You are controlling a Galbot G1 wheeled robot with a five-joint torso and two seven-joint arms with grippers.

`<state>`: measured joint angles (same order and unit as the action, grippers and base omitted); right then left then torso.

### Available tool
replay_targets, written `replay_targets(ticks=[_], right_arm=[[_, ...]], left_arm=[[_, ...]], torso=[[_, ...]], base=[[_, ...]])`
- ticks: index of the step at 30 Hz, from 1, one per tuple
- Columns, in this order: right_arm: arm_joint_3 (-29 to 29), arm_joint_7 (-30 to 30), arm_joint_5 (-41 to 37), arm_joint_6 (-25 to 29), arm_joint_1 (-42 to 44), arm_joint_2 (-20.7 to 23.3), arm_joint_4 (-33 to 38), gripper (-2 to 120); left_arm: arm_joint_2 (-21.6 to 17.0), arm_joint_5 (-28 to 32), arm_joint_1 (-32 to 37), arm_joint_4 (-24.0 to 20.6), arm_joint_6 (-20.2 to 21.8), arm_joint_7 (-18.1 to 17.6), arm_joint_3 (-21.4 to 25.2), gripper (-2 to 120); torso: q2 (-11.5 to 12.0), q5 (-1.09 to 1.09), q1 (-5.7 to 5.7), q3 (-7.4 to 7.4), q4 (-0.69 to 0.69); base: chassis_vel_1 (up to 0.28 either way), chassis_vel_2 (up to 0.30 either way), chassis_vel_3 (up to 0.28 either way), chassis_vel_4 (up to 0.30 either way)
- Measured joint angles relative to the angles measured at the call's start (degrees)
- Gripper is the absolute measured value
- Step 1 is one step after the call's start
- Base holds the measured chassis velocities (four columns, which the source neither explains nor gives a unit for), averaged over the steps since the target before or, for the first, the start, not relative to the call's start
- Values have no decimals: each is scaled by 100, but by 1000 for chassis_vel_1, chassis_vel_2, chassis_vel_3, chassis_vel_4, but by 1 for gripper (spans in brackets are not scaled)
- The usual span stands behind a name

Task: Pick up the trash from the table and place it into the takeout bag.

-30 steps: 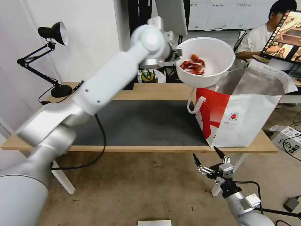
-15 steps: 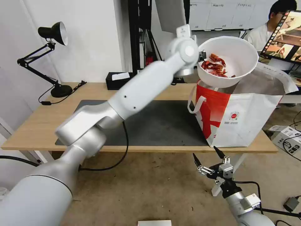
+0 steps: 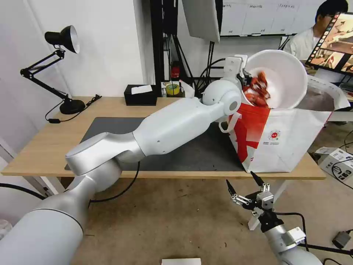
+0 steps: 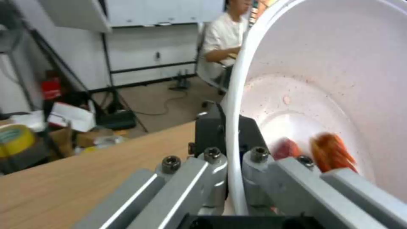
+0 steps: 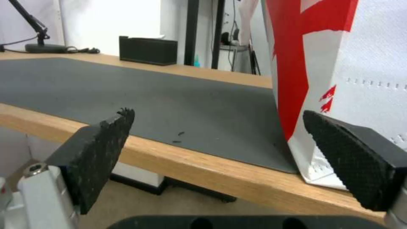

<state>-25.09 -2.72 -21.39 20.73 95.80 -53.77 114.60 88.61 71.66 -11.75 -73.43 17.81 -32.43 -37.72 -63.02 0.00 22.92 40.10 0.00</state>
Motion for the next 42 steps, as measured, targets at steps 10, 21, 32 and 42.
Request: replay_targets(ticks=[10,21,32,42], right_arm=[[0,0,0,0,0,0,0,100],[0,0,0,0,0,0,0,100],[0,0,0,0,0,0,0,100],[0,0,0,0,0,0,0,100]], left_arm=[[27,971,-67,-164,797,-214,48,16],[21,1680,-70,-414,1286,-219,110,55],[-18,1599,-78,-449,1131,-208,103,93],[-1061,379,-86,-1136,-397,782,-149,100]], torso=[[0,0,0,0,-1],[0,0,0,0,0],[0,0,0,0,-1],[0,-2,0,0,1]], base=[[0,0,0,0],[0,0,0,0],[0,0,0,0],[0,0,0,0]])
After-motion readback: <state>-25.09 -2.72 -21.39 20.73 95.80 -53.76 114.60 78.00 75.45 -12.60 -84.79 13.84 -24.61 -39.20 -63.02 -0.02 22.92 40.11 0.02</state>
